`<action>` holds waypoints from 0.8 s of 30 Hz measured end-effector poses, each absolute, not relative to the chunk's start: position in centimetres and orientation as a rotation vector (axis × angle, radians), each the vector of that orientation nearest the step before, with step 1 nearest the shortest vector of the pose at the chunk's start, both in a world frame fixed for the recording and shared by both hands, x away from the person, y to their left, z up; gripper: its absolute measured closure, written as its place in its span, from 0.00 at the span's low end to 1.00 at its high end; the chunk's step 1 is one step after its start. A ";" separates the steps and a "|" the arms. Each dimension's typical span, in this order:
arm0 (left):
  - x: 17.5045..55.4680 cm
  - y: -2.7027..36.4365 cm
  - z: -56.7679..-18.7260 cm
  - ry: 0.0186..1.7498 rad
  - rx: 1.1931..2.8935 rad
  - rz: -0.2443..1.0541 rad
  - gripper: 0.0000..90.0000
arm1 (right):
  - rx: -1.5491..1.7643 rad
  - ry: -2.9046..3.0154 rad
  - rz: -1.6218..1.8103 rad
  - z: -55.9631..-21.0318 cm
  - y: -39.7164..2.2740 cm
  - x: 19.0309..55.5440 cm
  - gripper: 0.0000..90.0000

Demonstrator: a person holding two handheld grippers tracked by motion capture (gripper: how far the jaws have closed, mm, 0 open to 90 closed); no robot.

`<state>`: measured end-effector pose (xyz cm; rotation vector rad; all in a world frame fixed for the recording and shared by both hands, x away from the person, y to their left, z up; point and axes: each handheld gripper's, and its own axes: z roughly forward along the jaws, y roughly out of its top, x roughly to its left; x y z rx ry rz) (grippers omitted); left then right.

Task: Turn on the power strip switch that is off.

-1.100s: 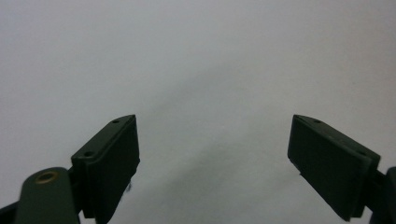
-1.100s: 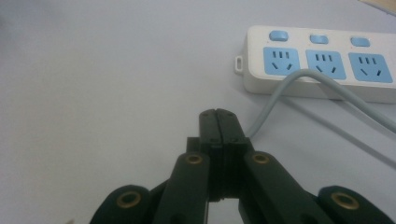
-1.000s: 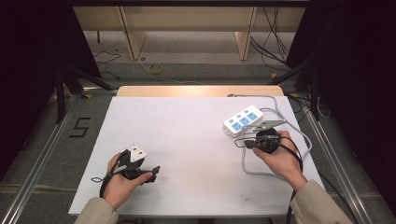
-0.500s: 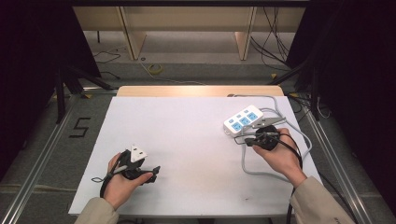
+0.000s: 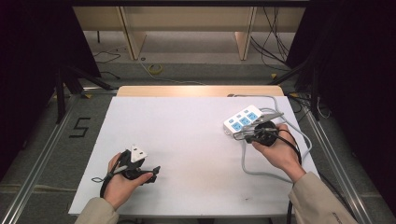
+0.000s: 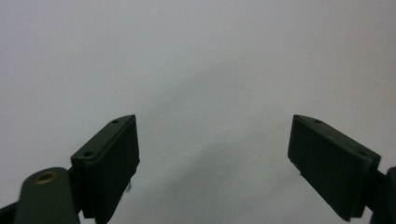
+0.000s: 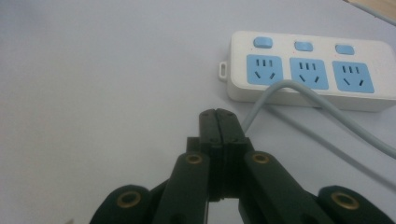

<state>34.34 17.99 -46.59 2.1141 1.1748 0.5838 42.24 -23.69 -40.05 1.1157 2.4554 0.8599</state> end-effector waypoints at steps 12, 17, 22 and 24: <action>34.3 18.0 -46.6 1.172 2.119 0.586 0.18 | 1.115 2.459 0.844 -39.7 -23.5 42.9 1.00; 34.3 18.0 -46.6 1.171 2.115 0.588 0.18 | 1.119 2.461 0.841 -39.7 -23.5 43.2 1.00; 34.3 18.0 -46.6 1.171 2.119 0.586 0.18 | 1.125 2.463 0.832 -39.6 -23.4 43.5 1.00; 34.3 18.0 -46.6 1.171 2.122 0.584 0.18 | 1.128 2.462 0.827 -39.6 -23.4 43.7 1.00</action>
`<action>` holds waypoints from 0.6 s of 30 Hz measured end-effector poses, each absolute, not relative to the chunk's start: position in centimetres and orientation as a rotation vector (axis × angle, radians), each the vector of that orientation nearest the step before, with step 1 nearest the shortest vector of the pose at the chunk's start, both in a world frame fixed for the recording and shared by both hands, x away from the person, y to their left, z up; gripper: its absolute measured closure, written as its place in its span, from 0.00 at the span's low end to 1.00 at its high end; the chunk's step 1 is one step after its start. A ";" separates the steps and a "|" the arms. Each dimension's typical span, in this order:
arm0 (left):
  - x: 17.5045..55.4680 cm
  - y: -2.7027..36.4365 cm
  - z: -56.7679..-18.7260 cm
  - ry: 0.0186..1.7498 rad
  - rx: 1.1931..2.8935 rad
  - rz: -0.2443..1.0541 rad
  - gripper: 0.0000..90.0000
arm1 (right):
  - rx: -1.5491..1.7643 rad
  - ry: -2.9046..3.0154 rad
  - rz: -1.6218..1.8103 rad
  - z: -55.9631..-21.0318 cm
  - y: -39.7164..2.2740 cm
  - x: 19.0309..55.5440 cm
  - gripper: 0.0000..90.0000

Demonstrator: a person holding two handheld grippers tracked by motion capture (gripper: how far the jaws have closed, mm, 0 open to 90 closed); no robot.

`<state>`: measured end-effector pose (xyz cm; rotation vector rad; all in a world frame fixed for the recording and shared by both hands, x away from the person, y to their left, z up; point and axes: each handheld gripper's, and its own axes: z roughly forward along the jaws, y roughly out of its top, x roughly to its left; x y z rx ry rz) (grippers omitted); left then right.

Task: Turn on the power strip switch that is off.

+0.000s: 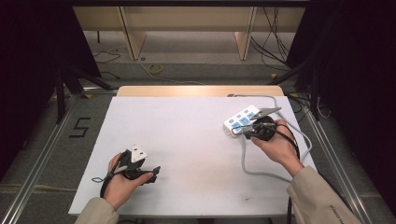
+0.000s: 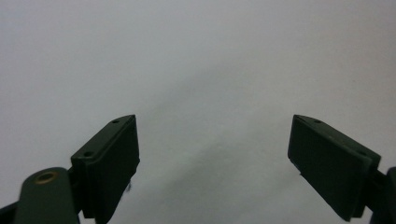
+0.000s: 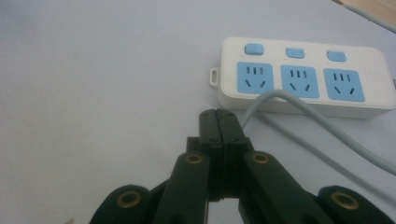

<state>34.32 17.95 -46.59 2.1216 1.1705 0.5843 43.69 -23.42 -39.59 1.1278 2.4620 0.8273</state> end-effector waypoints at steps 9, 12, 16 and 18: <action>34.3 17.9 -46.6 1.173 2.121 0.581 0.18 | 1.142 2.467 0.810 -39.6 -23.4 44.4 1.00; 34.3 17.9 -46.6 1.170 2.123 0.582 0.18 | 1.146 2.470 0.804 -39.8 -23.4 44.5 1.00; 34.3 17.9 -46.6 1.171 2.122 0.582 0.18 | 1.150 2.473 0.795 -39.8 -23.4 44.8 1.00; 34.3 17.9 -46.6 1.171 2.121 0.582 0.18 | 1.149 2.472 0.793 -39.8 -23.4 44.9 1.00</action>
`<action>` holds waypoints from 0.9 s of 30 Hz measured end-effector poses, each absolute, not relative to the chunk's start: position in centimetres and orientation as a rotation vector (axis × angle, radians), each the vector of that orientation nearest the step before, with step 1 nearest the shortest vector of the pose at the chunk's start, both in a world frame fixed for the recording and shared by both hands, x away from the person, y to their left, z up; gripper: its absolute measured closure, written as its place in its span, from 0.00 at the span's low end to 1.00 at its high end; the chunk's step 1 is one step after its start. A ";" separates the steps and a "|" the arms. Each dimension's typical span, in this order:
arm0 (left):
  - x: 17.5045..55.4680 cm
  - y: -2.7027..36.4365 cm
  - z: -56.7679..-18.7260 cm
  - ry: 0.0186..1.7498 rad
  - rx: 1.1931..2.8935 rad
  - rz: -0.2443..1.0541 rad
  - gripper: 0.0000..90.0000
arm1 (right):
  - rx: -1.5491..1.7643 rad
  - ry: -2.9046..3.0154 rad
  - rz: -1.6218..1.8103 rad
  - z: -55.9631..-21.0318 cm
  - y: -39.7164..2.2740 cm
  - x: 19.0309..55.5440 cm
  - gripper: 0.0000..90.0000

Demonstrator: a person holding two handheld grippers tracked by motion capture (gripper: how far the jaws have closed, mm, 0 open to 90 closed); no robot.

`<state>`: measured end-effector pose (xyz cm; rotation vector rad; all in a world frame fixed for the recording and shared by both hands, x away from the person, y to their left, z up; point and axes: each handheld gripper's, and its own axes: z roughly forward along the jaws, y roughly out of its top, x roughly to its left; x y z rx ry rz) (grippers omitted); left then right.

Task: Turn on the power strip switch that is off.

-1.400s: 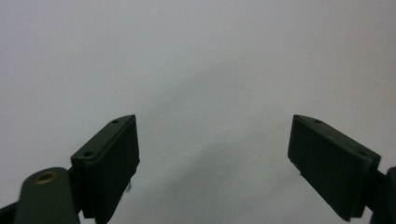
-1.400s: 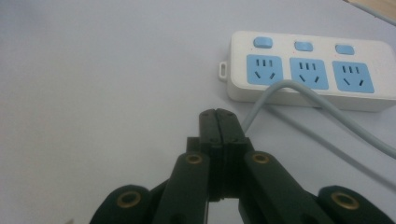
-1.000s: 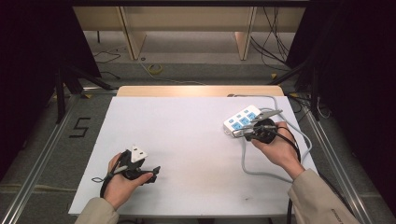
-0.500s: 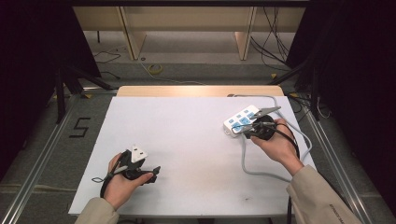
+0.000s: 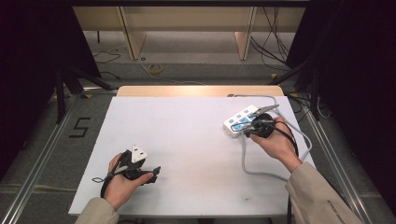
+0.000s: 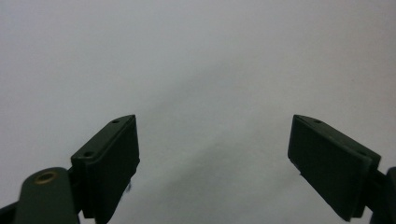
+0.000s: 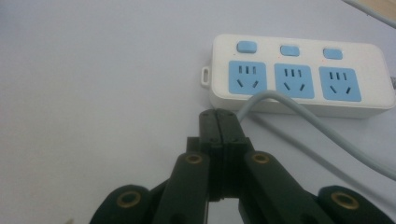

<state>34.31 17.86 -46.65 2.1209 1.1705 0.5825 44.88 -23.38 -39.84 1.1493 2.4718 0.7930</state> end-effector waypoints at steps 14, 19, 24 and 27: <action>34.3 17.9 -46.6 1.170 2.122 0.584 0.18 | 1.152 2.482 0.755 -39.5 -23.0 46.0 1.00; 34.3 17.9 -46.6 1.169 2.122 0.584 0.18 | 1.155 2.481 0.748 -39.5 -22.9 46.4 1.00; 34.3 17.8 -46.6 1.169 2.122 0.585 0.18 | 1.162 2.486 0.739 -39.6 -22.9 46.7 1.00; 34.3 17.8 -46.6 1.169 2.121 0.584 0.18 | 1.163 2.487 0.733 -39.8 -22.9 46.9 1.00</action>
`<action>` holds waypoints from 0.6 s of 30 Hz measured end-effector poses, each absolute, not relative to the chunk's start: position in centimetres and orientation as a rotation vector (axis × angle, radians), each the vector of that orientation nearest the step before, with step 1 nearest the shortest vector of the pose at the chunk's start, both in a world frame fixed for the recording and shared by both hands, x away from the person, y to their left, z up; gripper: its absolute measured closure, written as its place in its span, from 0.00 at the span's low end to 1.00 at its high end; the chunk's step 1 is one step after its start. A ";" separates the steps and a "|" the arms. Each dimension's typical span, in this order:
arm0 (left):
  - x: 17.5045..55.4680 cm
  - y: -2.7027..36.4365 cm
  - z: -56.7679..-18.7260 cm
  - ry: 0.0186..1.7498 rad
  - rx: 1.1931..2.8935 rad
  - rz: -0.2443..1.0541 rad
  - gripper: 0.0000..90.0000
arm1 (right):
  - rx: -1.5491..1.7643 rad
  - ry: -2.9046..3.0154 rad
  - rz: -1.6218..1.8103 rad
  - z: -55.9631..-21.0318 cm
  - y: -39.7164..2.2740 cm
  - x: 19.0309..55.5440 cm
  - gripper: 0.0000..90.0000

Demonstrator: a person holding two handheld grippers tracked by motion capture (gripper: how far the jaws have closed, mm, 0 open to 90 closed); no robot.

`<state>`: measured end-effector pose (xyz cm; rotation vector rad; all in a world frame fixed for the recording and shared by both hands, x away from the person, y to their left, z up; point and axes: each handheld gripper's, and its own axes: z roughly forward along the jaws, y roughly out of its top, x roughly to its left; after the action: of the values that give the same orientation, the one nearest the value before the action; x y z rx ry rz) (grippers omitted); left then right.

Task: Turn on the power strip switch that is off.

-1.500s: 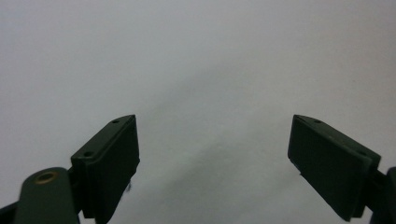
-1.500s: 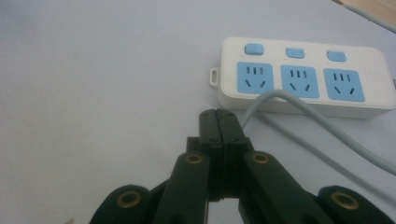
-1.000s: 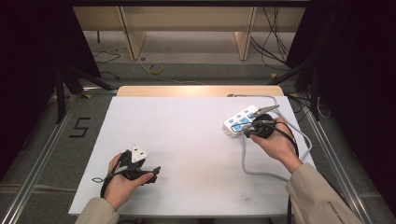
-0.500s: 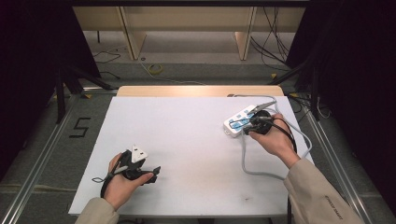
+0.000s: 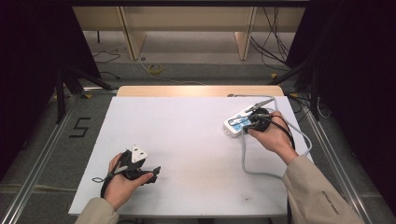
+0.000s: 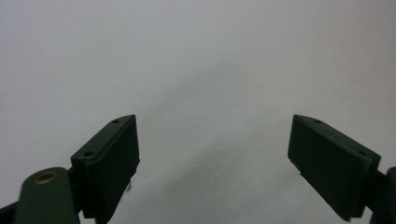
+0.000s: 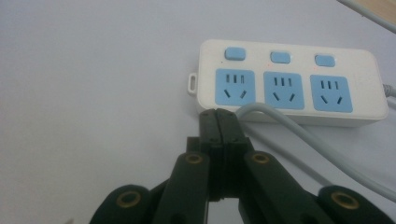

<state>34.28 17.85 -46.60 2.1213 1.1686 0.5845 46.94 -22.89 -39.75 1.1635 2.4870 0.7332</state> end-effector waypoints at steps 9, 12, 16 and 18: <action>34.3 17.8 -46.6 1.168 2.119 0.581 0.18 | 1.175 2.489 0.718 -40.1 -22.8 47.6 1.00; 34.3 17.8 -46.6 1.169 2.120 0.580 0.18 | 1.175 2.487 0.715 -40.0 -22.7 47.8 1.00; 34.3 17.8 -46.6 1.168 2.123 0.581 0.18 | 1.169 2.489 0.709 -39.9 -22.6 48.1 1.00; 34.3 17.9 -46.6 1.169 2.123 0.583 0.18 | 1.177 2.486 0.708 -39.8 -22.6 48.2 1.00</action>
<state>34.29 17.85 -46.62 2.1227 1.1687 0.5826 48.19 -22.57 -39.82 1.1769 2.4864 0.7079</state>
